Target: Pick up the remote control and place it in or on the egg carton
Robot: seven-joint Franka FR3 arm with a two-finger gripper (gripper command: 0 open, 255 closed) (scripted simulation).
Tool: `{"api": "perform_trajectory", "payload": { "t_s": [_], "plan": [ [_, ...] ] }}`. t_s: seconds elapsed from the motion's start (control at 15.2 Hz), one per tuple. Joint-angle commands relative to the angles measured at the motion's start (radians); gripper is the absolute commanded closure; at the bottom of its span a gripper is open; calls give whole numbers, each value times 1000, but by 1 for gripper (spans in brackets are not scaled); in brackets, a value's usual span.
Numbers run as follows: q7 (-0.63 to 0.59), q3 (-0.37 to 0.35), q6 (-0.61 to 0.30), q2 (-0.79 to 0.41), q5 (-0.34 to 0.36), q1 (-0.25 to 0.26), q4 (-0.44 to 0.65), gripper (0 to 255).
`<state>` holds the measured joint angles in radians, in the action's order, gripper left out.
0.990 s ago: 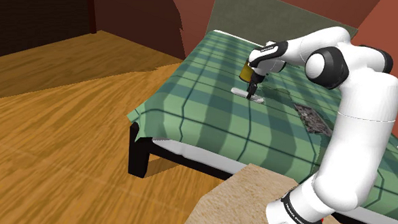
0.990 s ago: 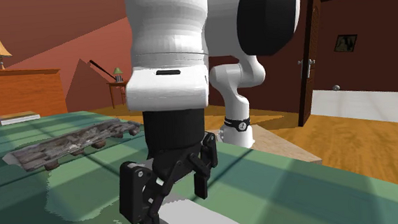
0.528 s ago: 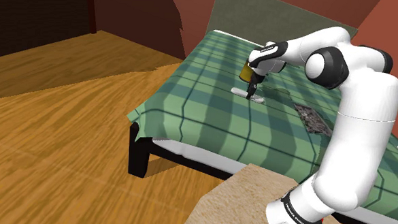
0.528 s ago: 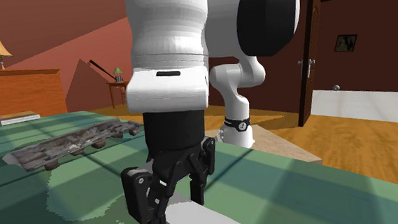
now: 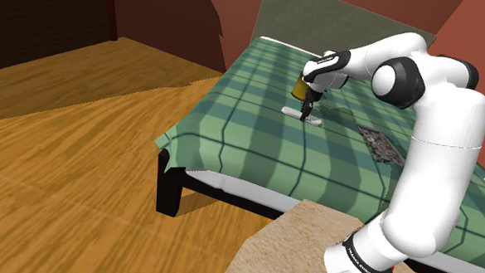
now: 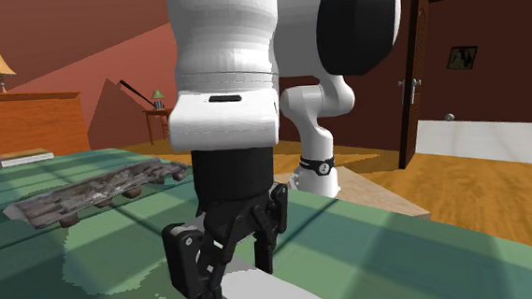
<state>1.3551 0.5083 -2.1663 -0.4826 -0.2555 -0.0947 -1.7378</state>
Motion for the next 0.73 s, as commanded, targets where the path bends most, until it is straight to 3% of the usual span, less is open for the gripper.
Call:
{"api": "perform_trajectory", "payload": {
  "t_s": [0.0, 0.66],
  "plan": [
    [-2, 2, 10, 7, 4, 2, 4, 255],
    [-24, 22, 118, 64, 41, 13, 62, 255]
  ]
}}
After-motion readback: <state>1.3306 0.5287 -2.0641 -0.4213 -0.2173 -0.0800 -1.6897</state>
